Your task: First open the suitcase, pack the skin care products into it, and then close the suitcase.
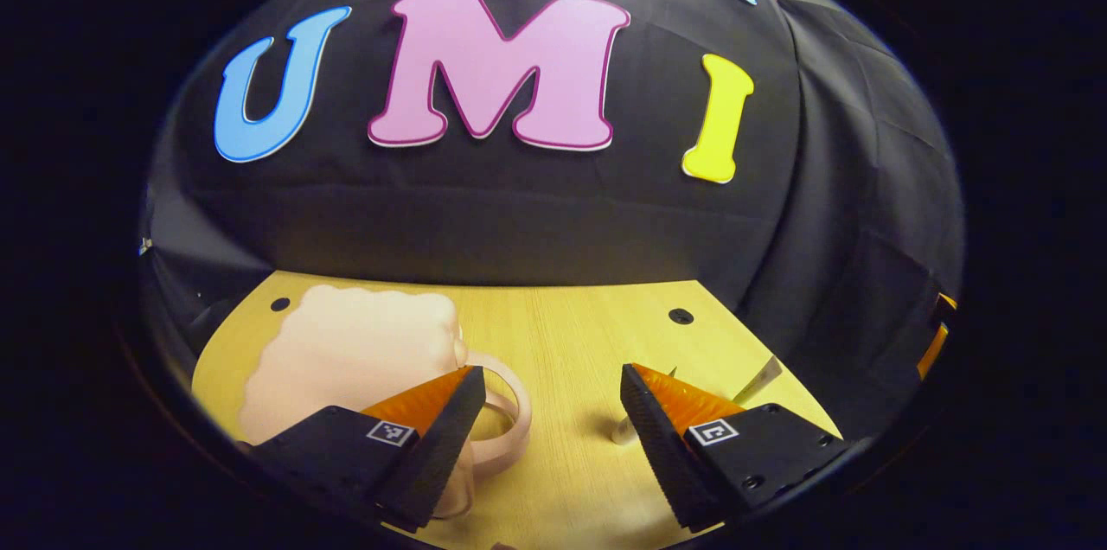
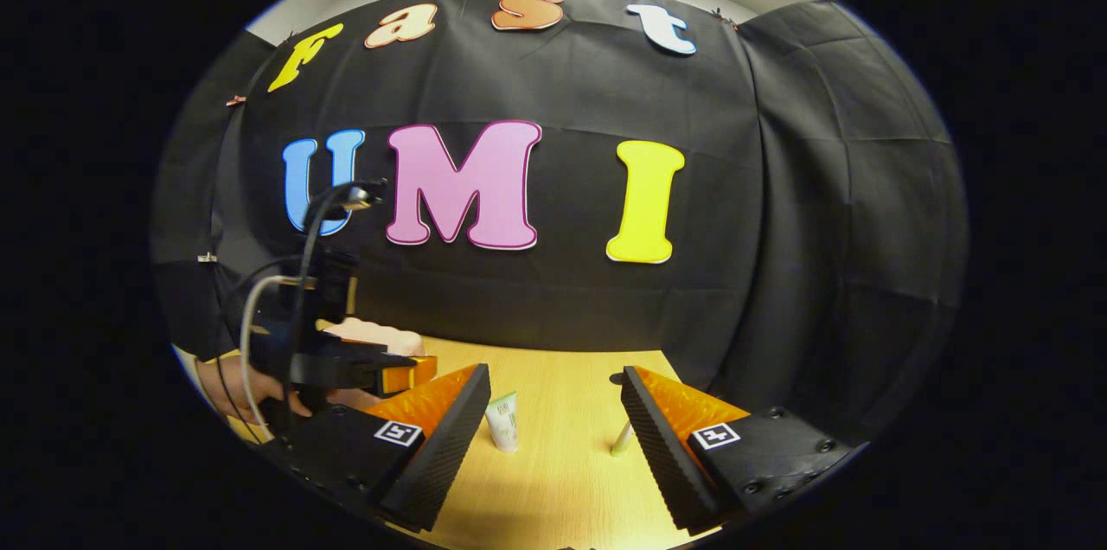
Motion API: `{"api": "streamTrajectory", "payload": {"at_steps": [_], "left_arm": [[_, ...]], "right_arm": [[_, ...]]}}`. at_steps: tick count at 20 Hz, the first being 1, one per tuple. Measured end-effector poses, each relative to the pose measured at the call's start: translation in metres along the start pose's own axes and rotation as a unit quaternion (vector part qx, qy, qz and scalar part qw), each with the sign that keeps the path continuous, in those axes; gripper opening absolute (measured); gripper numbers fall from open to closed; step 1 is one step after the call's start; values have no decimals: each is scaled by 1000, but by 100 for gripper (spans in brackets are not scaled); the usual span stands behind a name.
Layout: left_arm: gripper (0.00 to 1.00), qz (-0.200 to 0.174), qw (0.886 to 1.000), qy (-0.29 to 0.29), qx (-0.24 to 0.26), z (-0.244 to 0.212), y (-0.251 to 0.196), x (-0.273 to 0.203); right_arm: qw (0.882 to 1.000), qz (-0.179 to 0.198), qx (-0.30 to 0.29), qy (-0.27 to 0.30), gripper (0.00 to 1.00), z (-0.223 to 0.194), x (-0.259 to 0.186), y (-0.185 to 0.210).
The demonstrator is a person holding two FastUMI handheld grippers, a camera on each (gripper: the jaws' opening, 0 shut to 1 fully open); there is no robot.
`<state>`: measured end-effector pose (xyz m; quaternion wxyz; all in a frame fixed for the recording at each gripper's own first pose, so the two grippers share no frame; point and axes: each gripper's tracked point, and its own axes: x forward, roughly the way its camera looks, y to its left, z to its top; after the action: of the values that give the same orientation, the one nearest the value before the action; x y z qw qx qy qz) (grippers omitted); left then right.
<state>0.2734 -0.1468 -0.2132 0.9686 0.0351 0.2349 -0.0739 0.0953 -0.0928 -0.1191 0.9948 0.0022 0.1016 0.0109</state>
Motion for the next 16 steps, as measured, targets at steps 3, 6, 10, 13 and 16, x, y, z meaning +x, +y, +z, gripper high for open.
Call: {"api": "streamTrajectory", "payload": {"at_steps": [3, 6, 10, 13, 16], "left_arm": [[96, 19, 998, 52, -5, -30, 6, 42], [94, 39, 996, 85, -8, -53, 10, 71], [75, 71, 991, 112, 9, -71, 23, 94], [48, 96, 985, 142, 13, -87, 39, 104], [19, 86, 987, 138, -13, -82, 38, 105]], "right_arm": [[998, 11, 33, 45, 97, -32, 1, 3], [996, 18, 56, 62, 96, -46, -2, 8], [997, 18, 31, 62, 96, -54, 2, 2], [997, 7, 42, 68, 96, -58, 9, -12], [997, -13, 40, 70, 96, -62, 15, -30]]}}
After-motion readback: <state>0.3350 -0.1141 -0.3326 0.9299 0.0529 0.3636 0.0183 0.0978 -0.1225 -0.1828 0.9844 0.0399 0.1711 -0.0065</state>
